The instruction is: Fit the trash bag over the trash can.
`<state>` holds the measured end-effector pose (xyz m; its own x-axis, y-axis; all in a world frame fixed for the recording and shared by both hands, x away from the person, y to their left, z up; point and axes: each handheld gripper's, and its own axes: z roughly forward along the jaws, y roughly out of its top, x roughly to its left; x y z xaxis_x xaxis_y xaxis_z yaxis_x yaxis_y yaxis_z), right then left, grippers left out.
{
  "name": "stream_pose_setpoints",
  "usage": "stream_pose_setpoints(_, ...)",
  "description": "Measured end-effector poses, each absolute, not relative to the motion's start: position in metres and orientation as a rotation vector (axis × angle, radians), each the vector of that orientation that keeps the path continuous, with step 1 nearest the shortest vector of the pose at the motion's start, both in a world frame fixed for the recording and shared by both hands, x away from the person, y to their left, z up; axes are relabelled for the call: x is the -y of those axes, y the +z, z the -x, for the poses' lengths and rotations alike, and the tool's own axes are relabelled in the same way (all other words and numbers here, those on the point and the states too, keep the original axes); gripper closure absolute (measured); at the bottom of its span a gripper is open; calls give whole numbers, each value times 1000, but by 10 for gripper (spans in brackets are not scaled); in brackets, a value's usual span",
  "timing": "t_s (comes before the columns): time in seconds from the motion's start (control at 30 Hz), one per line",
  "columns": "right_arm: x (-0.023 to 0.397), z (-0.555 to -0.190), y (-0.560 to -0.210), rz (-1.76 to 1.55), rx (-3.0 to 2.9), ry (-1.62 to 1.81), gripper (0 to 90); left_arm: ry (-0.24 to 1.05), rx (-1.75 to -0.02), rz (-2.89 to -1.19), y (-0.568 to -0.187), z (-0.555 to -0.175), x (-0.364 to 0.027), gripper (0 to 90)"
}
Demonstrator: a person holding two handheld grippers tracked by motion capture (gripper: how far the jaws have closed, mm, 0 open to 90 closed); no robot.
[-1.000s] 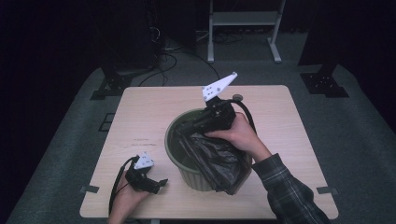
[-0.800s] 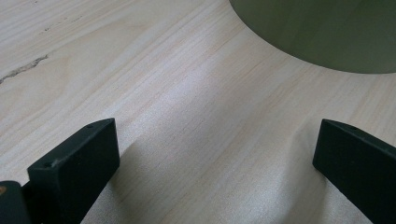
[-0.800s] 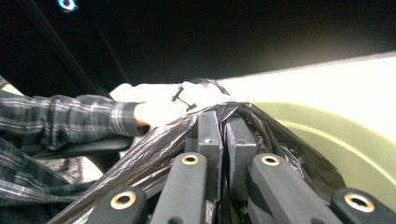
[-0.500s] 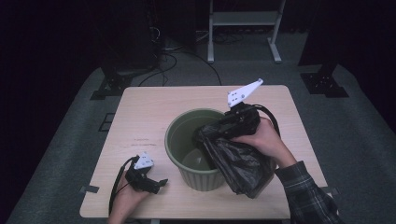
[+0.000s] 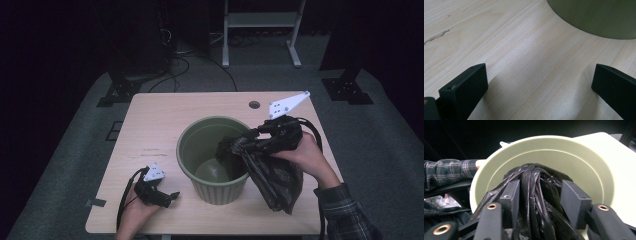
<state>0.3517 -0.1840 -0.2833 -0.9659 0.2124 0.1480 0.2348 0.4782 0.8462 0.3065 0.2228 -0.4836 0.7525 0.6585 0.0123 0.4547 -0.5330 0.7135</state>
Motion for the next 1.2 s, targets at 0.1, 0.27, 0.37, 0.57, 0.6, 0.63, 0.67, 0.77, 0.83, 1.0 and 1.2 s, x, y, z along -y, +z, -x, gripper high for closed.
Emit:
stream_pose_setpoints(0.1,190,-350,-286,414,2681,-1549,661,364,-830,-2227,-484,-307,-223,0)
stream_pose_setpoints(0.27,194,-351,-289,425,2697,-1551,786,333,-818,-2223,-482,-306,-225,0)
stream_pose_setpoints(0.37,191,-353,-290,430,2703,-1547,793,330,-822,-2219,-482,-307,-226,0)
stream_pose_setpoints(0.57,171,-354,-293,379,2730,-1511,805,352,-811,-2231,-484,-306,-224,0)
stream_pose_setpoints(0.6,167,-354,-293,374,2728,-1512,805,353,-811,-2231,-484,-305,-224,0)
stream_pose_setpoints(0.63,161,-354,-294,363,2733,-1499,805,353,-811,-2232,-484,-305,-224,0)
stream_pose_setpoints(0.67,157,-355,-295,349,2742,-1492,805,353,-811,-2232,-484,-305,-224,0)
stream_pose_setpoints(0.77,148,-355,-295,327,2767,-1472,804,355,-812,-2231,-484,-305,-224,0)
stream_pose_setpoints(0.83,143,-354,-295,329,2804,-1446,792,355,-812,-2232,-484,-305,-224,0)
stream_pose_setpoints(1.0,139,-354,-293,343,2828,-1436,634,355,-813,-2231,-484,-305,-224,0)
stream_pose_setpoints(1.2,164,-352,-282,405,2790,-1536,555,355,-813,-2232,-484,-305,-224,0)
